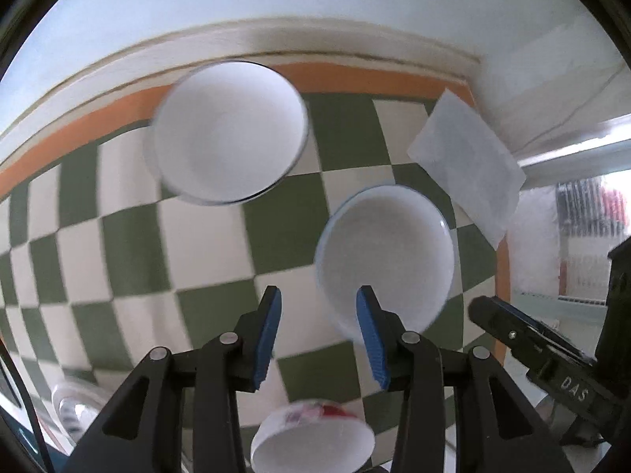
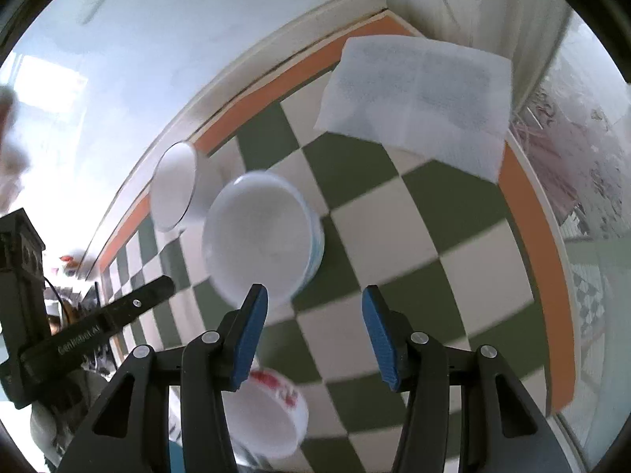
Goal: Organize plates and bowls
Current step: 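Carry the pink-flower bowl into the blue-dot bowl with both grippers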
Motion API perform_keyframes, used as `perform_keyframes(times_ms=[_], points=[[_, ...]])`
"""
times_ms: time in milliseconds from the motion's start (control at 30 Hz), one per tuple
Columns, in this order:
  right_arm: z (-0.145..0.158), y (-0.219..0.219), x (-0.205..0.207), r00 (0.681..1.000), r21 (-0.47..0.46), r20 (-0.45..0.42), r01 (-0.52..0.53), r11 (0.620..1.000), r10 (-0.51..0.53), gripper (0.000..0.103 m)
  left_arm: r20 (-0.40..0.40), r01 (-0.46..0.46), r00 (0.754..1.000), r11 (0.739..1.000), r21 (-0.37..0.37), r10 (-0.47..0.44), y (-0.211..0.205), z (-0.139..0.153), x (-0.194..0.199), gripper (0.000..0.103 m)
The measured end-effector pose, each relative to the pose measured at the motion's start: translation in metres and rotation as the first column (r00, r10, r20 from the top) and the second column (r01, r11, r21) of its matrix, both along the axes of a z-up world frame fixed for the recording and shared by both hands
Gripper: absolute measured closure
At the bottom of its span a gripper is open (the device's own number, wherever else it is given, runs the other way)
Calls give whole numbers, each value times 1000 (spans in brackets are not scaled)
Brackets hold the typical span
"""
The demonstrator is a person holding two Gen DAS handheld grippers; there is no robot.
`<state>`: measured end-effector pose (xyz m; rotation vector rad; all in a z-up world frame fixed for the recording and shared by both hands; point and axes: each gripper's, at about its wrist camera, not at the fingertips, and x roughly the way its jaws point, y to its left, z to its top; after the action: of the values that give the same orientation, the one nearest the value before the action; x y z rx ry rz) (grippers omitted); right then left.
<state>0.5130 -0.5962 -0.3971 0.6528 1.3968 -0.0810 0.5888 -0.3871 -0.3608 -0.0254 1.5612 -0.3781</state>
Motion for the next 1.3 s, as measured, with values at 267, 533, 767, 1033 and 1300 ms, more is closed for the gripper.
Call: perform_keyframes(times_ms=[267, 533, 767, 1033, 1300], points=[[-39, 2, 42, 996, 20, -61, -60, 998, 61, 50, -19, 40, 999, 999, 30, -39, -21, -29, 16, 86], [-65, 16, 51, 986, -18, -129, -110, 994, 107, 90, -17, 15, 1000, 1000, 15, -14, -14, -28, 12, 88], [-61, 20, 49, 984, -33, -135, -124, 992, 118, 93, -4, 5, 1000, 1000, 17, -5, -7, -17, 6, 88], [-33, 33, 36, 985, -46, -96, -148, 988, 143, 93, 53, 9, 999, 1000, -19, -8, 7, 21, -15, 88], [20, 44, -2, 990, -61, -28, -141, 988, 140, 93, 100, 29, 995, 998, -63, -22, 25, 61, -57, 88]])
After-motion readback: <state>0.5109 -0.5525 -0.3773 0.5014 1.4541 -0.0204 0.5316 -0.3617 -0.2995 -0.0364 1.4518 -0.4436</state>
